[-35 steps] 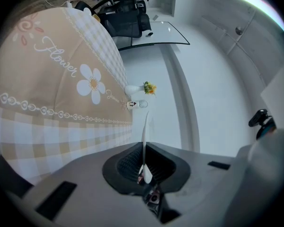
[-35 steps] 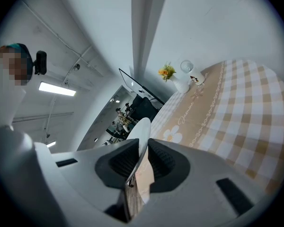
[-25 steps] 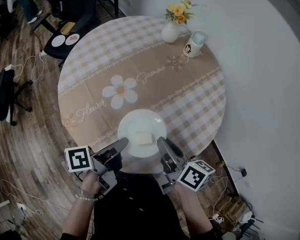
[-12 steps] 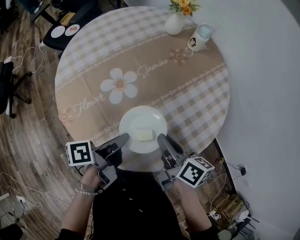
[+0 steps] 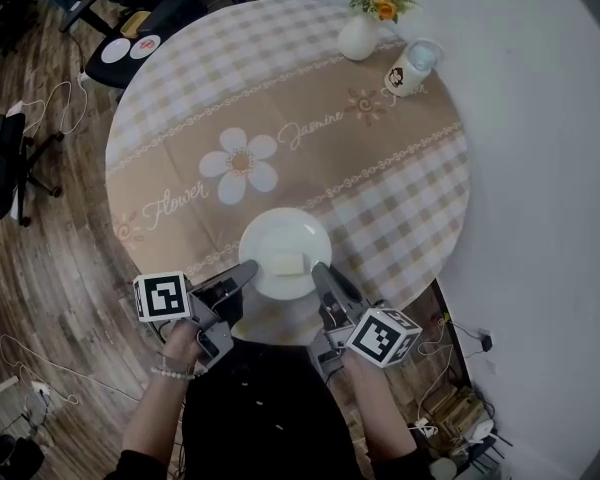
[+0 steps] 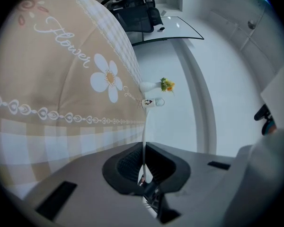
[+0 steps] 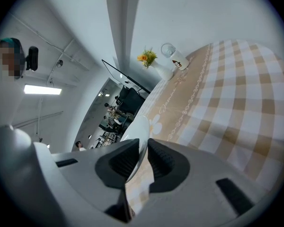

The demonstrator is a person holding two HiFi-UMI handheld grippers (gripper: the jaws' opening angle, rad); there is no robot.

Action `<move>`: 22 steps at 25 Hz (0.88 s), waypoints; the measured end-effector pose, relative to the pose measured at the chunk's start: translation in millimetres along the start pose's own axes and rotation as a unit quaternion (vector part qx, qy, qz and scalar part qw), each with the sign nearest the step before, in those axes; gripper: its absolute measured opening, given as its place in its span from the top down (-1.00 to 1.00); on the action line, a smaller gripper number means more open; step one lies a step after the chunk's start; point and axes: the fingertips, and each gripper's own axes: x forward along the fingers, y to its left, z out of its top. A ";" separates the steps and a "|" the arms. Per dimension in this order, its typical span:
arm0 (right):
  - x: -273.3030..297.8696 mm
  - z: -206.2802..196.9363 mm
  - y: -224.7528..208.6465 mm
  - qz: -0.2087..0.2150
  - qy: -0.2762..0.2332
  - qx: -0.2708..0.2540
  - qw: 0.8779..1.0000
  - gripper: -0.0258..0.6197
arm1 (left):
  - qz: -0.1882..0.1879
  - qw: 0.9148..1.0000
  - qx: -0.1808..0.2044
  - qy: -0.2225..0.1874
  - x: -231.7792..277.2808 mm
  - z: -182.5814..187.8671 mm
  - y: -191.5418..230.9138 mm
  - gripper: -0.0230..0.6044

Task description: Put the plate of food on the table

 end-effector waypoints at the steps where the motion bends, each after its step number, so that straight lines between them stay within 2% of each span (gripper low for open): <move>1: 2.3 -0.6 -3.4 -0.003 0.002 0.001 1.000 0.81 | 0.000 1.000 0.001 0.001 2.1 2.0 3.9 0.90; 10: 19.2 -0.1 -33.7 -0.024 0.013 0.002 1.000 0.81 | -0.003 1.000 -0.005 0.009 26.5 13.2 20.9 0.90; 12: 22.2 -2.2 -41.5 -0.029 0.015 0.004 0.999 0.81 | 0.000 1.000 0.003 0.012 31.1 15.1 26.8 0.90; 15: 25.8 -8.3 -54.8 -0.040 0.022 0.012 0.999 0.80 | 0.008 0.999 0.035 0.020 37.7 18.9 41.1 0.90; 22: 32.8 -18.8 -77.5 -0.062 0.040 0.012 0.997 0.80 | 0.025 0.999 0.032 0.026 47.9 20.3 64.3 0.90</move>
